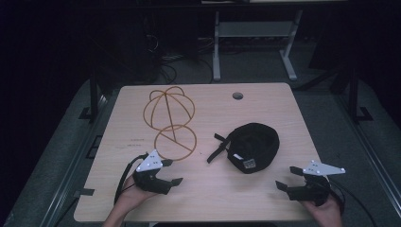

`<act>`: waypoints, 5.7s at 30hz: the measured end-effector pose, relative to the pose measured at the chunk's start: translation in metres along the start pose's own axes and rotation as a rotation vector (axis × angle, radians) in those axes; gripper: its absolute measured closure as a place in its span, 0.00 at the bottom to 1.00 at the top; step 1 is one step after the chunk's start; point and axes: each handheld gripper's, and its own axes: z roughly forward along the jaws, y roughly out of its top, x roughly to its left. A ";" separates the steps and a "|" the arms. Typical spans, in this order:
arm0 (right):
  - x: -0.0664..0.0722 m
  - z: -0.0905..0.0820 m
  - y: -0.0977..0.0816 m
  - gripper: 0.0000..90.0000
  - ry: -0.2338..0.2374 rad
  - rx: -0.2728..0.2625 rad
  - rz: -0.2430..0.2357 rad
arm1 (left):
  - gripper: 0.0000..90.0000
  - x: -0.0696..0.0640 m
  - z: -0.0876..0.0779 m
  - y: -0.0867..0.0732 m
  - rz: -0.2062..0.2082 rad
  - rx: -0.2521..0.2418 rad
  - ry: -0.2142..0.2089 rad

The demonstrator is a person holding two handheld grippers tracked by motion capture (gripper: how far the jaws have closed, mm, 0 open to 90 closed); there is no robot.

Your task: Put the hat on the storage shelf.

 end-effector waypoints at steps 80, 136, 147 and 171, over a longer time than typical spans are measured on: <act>0.008 0.000 0.017 0.16 0.118 -0.172 0.041 | 0.90 -0.054 0.108 0.172 0.239 0.018 -0.436; 0.021 -0.017 0.040 0.99 0.127 -0.300 -0.040 | 0.61 -0.058 0.078 0.166 0.292 -0.019 -0.435; 0.016 -0.026 0.049 0.99 0.099 -0.299 -0.032 | 0.53 -0.051 0.062 0.147 0.300 0.015 -0.342; 0.014 -0.036 0.094 0.99 0.091 -0.249 -0.109 | 0.38 -0.037 0.043 0.075 0.257 0.008 -0.143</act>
